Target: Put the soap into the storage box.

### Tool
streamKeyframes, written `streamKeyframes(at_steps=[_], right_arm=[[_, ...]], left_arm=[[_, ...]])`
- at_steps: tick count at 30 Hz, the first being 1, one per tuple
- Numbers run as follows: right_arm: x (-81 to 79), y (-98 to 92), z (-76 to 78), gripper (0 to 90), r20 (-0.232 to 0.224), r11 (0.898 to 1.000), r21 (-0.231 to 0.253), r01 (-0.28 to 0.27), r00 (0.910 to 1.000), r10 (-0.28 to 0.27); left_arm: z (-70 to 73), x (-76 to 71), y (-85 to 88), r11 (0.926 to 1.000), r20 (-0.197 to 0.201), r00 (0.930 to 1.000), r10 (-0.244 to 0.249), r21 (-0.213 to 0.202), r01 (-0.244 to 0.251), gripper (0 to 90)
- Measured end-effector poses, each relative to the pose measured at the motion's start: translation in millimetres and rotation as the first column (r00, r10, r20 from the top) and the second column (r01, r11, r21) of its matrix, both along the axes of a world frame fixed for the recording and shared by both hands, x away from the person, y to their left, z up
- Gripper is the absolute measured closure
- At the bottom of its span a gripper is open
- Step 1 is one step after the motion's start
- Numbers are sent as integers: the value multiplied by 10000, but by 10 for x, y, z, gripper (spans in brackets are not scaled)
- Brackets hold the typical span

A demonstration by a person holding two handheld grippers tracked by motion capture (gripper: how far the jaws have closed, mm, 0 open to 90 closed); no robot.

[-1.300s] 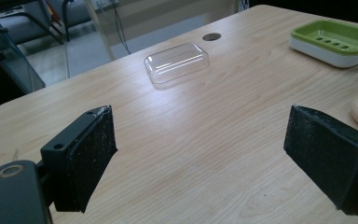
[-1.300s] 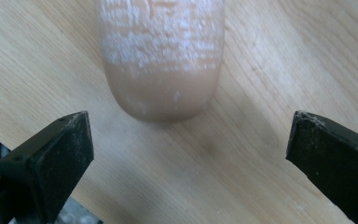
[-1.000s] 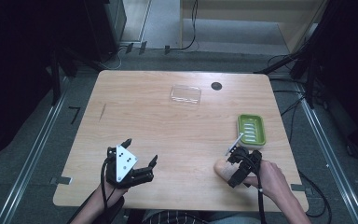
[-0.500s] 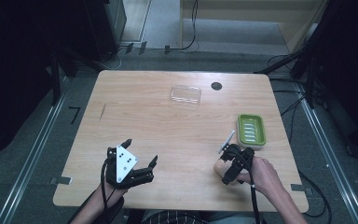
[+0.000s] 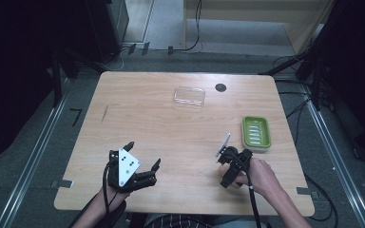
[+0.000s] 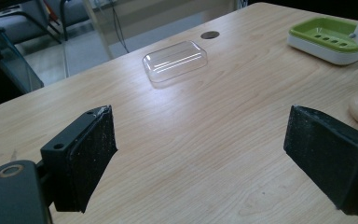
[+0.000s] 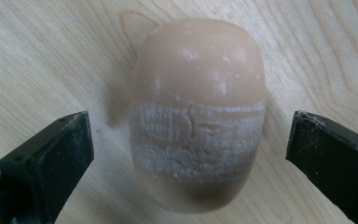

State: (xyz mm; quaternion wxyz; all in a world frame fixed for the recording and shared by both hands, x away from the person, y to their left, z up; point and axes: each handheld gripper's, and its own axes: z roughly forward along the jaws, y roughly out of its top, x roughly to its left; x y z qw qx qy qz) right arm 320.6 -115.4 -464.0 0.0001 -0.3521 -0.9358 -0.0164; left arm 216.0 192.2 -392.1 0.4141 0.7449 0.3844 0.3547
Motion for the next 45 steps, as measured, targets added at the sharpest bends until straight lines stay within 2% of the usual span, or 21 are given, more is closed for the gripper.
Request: streamKeyframes(at_steps=[8, 16, 23, 34, 45], right_arm=[[5, 33, -12, 133, -41, 10000, 5, 64, 10000, -64], [13, 48, -25, 176, -23, 9999, -121, -5, 10000, 5], [22, 45, -29, 257, -6, 9998, -179, 62, 10000, -62], [30, 42, -30, 312, -66, 9998, -205, 73, 10000, -75], [30, 41, -27, 325, -26, 9997, -232, 18, 10000, -18]], left_arm=[[-1, -6, 5, 10000, 10, 10000, 25, -37, -25, 97], [1, -9, 14, 10000, 31, 10000, 40, -41, -40, 98], [1, -12, 12, 10000, 47, 10000, 37, -27, -37, 97], [2, -16, 13, 10000, 66, 10000, 66, -14, -66, 98], [2, -17, 11, 10000, 75, 10000, 55, 2, -55, 97]])
